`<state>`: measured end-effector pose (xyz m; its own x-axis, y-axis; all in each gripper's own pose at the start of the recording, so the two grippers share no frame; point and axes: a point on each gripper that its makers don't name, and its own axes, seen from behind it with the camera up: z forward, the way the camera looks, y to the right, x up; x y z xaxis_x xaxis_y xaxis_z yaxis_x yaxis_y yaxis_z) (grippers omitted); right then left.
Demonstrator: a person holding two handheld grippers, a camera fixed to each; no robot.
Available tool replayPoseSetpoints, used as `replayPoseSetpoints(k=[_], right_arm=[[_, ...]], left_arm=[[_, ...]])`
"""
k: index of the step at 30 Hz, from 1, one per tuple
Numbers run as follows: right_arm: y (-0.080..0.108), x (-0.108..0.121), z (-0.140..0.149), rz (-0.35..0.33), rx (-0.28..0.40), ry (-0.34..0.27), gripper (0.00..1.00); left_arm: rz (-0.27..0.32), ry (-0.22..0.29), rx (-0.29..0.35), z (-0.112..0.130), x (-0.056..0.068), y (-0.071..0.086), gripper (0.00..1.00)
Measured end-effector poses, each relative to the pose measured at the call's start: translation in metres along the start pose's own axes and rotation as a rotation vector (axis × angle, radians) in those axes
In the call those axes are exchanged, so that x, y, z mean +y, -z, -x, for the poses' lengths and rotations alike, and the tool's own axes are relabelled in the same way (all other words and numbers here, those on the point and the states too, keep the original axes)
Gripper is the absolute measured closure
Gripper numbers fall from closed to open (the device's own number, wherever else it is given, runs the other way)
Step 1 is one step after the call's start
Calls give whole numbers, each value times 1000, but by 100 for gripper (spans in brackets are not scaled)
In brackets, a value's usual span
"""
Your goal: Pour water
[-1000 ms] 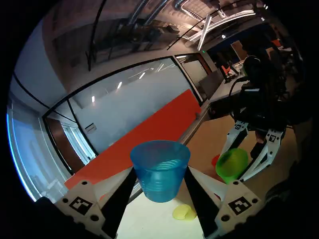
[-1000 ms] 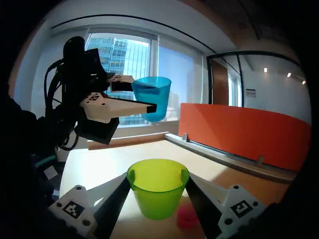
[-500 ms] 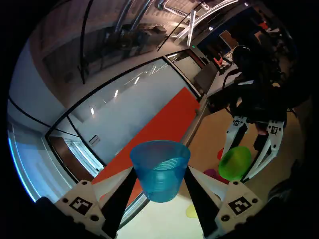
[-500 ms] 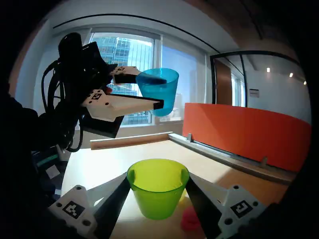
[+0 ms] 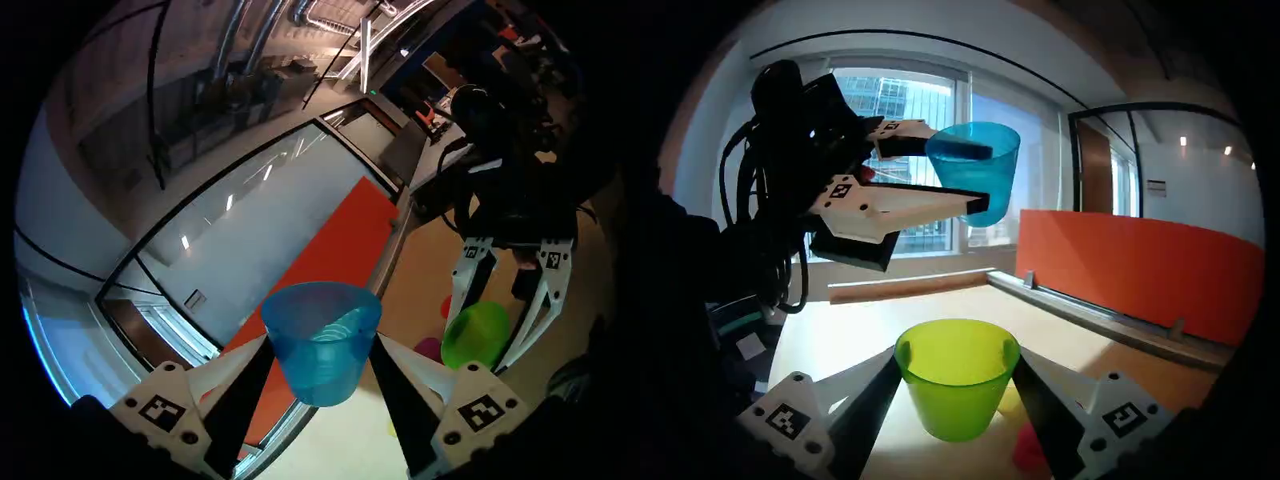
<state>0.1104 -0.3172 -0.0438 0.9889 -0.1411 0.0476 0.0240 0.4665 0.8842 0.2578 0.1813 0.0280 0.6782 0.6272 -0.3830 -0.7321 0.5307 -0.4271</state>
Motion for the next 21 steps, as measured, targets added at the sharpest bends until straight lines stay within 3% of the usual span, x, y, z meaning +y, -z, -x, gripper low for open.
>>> replayPoseSetpoints(k=[21], right_arm=[[-3,-3,-2,-10,5,1,9]], left_arm=[[-17,-106,6,-10,-7,-4,20]])
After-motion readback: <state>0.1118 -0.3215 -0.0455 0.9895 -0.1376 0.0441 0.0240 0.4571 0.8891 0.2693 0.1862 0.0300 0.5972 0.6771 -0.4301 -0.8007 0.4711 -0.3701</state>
